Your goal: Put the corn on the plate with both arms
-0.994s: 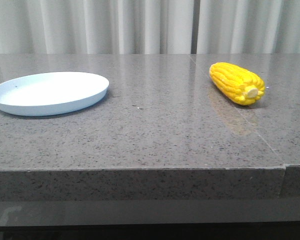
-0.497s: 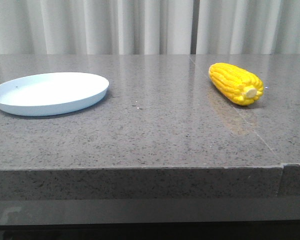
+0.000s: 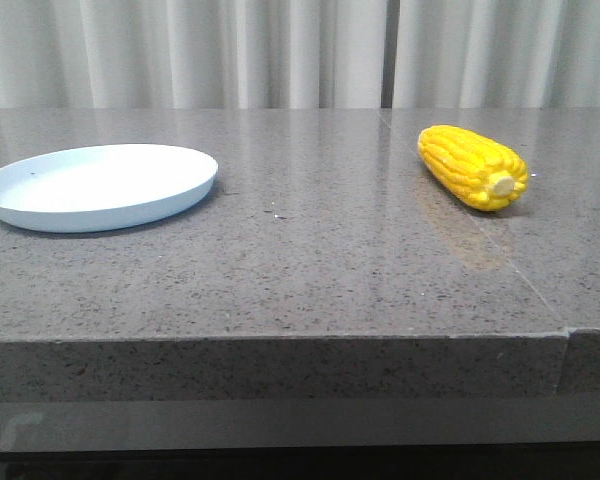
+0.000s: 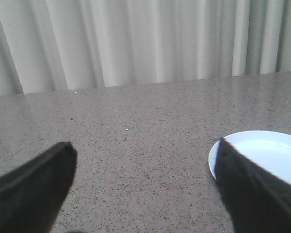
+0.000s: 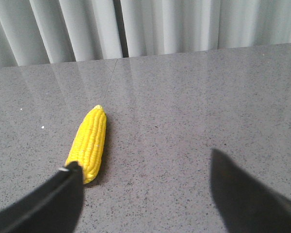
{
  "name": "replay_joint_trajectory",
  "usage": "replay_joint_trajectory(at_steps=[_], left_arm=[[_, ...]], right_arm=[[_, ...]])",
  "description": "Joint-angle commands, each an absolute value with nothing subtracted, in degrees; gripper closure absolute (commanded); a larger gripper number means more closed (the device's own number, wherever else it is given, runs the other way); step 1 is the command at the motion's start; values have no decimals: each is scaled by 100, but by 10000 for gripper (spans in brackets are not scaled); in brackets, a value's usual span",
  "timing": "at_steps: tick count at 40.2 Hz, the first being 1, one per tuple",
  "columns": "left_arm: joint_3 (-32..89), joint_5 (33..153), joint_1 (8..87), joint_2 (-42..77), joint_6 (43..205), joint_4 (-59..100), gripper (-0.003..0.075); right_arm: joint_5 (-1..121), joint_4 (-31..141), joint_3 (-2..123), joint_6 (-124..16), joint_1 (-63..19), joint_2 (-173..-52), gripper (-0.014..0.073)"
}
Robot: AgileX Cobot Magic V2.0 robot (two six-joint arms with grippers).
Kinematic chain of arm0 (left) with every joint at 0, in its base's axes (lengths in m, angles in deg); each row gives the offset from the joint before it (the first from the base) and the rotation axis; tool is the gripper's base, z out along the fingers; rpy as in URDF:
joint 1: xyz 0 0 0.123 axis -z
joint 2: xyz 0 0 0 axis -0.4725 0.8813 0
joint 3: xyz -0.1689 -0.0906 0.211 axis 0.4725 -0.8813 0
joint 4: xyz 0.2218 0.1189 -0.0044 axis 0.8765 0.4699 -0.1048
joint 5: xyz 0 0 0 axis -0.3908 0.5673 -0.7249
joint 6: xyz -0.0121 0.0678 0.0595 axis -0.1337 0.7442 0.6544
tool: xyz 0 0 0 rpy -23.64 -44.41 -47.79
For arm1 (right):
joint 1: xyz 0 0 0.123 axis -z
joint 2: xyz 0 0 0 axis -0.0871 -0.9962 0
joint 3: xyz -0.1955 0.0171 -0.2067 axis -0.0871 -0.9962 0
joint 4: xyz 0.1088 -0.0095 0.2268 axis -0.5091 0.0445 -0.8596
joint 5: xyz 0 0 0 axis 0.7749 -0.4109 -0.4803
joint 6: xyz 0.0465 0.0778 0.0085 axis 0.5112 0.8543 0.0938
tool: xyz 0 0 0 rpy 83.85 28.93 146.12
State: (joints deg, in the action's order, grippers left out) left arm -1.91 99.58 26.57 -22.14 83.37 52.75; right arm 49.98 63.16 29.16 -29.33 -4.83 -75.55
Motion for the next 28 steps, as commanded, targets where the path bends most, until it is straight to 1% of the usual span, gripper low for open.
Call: replay_joint_trajectory(at_steps=[1,7,12,17,28], left_arm=[[16,9491,2658,-2131,8348,5210,54],[16,9502,2658,-2092,8348,5087,122],[143,9697,2658,-1696,8348,4723,139],[741,10557,2658,-756,8358,4297,139],[2064,11651,2718,1348,8566,4178,155]], right_arm=[[5497,6318,3110,-2972,-465,-7632,-58],[5497,6318,3110,-2972,-465,-7632,-55],[5497,6318,3110,-2972,-465,-7632,-55],[5497,6318,3110,-2972,-465,-7632,-55],[5497,6318,3110,-2972,-465,-7632,-55]])
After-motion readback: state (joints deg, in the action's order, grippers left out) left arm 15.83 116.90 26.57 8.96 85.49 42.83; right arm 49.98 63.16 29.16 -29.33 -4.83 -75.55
